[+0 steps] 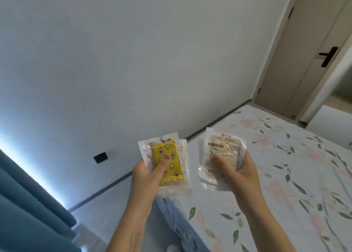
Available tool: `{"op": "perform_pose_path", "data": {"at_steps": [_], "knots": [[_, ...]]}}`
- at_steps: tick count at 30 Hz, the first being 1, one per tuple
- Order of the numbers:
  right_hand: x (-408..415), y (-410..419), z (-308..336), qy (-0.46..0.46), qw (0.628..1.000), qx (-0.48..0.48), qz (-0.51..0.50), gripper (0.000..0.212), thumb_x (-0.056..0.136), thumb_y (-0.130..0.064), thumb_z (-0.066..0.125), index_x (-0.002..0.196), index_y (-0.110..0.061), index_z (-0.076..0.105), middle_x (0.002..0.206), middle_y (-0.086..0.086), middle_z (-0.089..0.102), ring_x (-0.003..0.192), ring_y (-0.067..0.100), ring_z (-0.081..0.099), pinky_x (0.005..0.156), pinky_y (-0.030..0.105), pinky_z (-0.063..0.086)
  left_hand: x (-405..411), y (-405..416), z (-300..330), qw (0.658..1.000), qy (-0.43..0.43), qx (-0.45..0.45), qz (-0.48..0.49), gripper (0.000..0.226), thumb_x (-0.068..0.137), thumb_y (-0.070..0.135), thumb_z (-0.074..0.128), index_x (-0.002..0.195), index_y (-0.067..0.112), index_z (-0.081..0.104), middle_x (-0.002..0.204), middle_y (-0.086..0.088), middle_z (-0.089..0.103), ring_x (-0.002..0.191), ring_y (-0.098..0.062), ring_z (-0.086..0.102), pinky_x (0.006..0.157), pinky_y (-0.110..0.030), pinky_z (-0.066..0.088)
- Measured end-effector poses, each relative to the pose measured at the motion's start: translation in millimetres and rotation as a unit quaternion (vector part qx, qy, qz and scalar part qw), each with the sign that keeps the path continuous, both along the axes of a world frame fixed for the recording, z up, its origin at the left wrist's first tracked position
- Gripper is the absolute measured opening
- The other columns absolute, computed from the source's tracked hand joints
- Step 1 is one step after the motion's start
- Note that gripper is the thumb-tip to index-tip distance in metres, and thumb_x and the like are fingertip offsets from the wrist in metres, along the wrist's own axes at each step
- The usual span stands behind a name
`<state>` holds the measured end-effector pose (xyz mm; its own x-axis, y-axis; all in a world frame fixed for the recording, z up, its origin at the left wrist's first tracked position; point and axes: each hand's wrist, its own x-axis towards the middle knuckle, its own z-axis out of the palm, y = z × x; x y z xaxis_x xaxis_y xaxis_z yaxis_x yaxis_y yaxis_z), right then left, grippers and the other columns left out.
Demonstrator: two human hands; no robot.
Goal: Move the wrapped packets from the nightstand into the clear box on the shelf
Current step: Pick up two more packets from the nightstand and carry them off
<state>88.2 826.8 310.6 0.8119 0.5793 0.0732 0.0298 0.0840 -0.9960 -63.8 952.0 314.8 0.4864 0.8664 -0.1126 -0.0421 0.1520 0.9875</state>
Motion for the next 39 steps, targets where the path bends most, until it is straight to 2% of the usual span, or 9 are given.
{"op": "perform_pose_path", "data": {"at_steps": [2, 6, 10, 12, 16, 18, 24, 35, 39], "knots": [[14, 38, 6, -0.004, 1.0, 0.013, 0.012, 0.029, 0.081, -0.014, 0.072, 0.107, -0.023, 0.062, 0.096, -0.004, 0.075, 0.085, 0.015, 0.073, 0.073, 0.03, 0.06, 11, 34, 8, 1.0, -0.009, 0.011, 0.009, 0.022, 0.074, 0.035, 0.067, 0.093, 0.023, 0.069, 0.079, 0.009, 0.076, 0.071, -0.008, 0.073, 0.056, -0.02, 0.056], [56, 116, 29, -0.015, 0.998, 0.051, 0.024, 0.029, 0.081, -0.011, 0.071, 0.107, -0.021, 0.063, 0.095, -0.003, 0.076, 0.082, 0.014, 0.073, 0.064, 0.021, 0.058, 52, 112, 32, 0.999, -0.022, 0.042, 0.019, 0.018, 0.078, 0.034, 0.068, 0.092, 0.024, 0.068, 0.08, 0.01, 0.076, 0.072, -0.007, 0.073, 0.056, -0.02, 0.056], [100, 182, 55, -0.02, 0.997, 0.077, 0.017, 0.032, 0.081, -0.01, 0.072, 0.11, -0.02, 0.063, 0.1, 0.002, 0.075, 0.09, 0.021, 0.073, 0.076, 0.036, 0.058, 94, 180, 65, 0.997, -0.04, 0.064, -0.01, 0.008, 0.083, 0.026, 0.066, 0.091, 0.025, 0.066, 0.077, 0.014, 0.075, 0.07, -0.004, 0.072, 0.052, -0.015, 0.053], [119, 215, 67, -0.031, 0.996, 0.08, 0.017, 0.032, 0.081, -0.009, 0.072, 0.11, -0.021, 0.064, 0.099, 0.002, 0.075, 0.089, 0.021, 0.073, 0.076, 0.038, 0.058, 111, 214, 80, 0.996, -0.052, 0.07, -0.018, 0.008, 0.081, 0.026, 0.067, 0.089, 0.024, 0.067, 0.077, 0.011, 0.076, 0.071, -0.007, 0.073, 0.054, -0.018, 0.055], [143, 271, 74, -0.039, 0.996, 0.081, 0.022, 0.029, 0.082, -0.006, 0.071, 0.106, -0.021, 0.065, 0.095, 0.001, 0.076, 0.085, 0.019, 0.073, 0.067, 0.027, 0.06, 132, 273, 86, 0.996, -0.069, 0.056, -0.007, 0.02, 0.076, 0.03, 0.067, 0.094, 0.022, 0.067, 0.081, 0.007, 0.077, 0.074, -0.011, 0.074, 0.061, -0.026, 0.059], [150, 298, 71, -0.037, 0.997, 0.07, 0.019, 0.027, 0.081, -0.007, 0.072, 0.102, -0.023, 0.065, 0.093, -0.001, 0.076, 0.083, 0.018, 0.073, 0.068, 0.029, 0.06, 140, 300, 83, 0.997, -0.069, 0.041, -0.003, 0.028, 0.071, 0.033, 0.067, 0.096, 0.021, 0.068, 0.083, 0.004, 0.077, 0.076, -0.014, 0.074, 0.065, -0.031, 0.06], [169, 384, 41, 0.004, 0.998, 0.051, -0.022, 0.031, 0.077, -0.01, 0.075, 0.103, -0.023, 0.064, 0.091, -0.002, 0.076, 0.082, 0.016, 0.073, 0.068, 0.028, 0.059, 170, 393, 56, 0.999, -0.044, 0.001, -0.014, 0.025, 0.075, 0.03, 0.07, 0.098, 0.02, 0.069, 0.085, 0.0, 0.077, 0.078, -0.019, 0.075, 0.074, -0.04, 0.059], [213, 558, 21, 0.057, 0.983, 0.042, -0.171, 0.034, 0.074, -0.017, 0.079, 0.105, -0.021, 0.065, 0.094, 0.0, 0.076, 0.09, 0.022, 0.072, 0.083, 0.043, 0.057, 243, 589, 58, 0.992, -0.005, 0.0, -0.125, 0.011, 0.084, 0.024, 0.068, 0.094, 0.02, 0.068, 0.079, 0.005, 0.077, 0.07, -0.013, 0.074, 0.054, -0.025, 0.056], [231, 597, 30, 0.038, 0.977, 0.043, -0.205, 0.031, 0.078, -0.017, 0.077, 0.106, -0.022, 0.065, 0.095, -0.002, 0.076, 0.086, 0.015, 0.073, 0.075, 0.032, 0.057, 272, 637, 66, 0.985, 0.0, 0.016, -0.172, 0.01, 0.084, 0.024, 0.068, 0.094, 0.02, 0.069, 0.078, 0.006, 0.077, 0.069, -0.012, 0.074, 0.052, -0.021, 0.055]]}}
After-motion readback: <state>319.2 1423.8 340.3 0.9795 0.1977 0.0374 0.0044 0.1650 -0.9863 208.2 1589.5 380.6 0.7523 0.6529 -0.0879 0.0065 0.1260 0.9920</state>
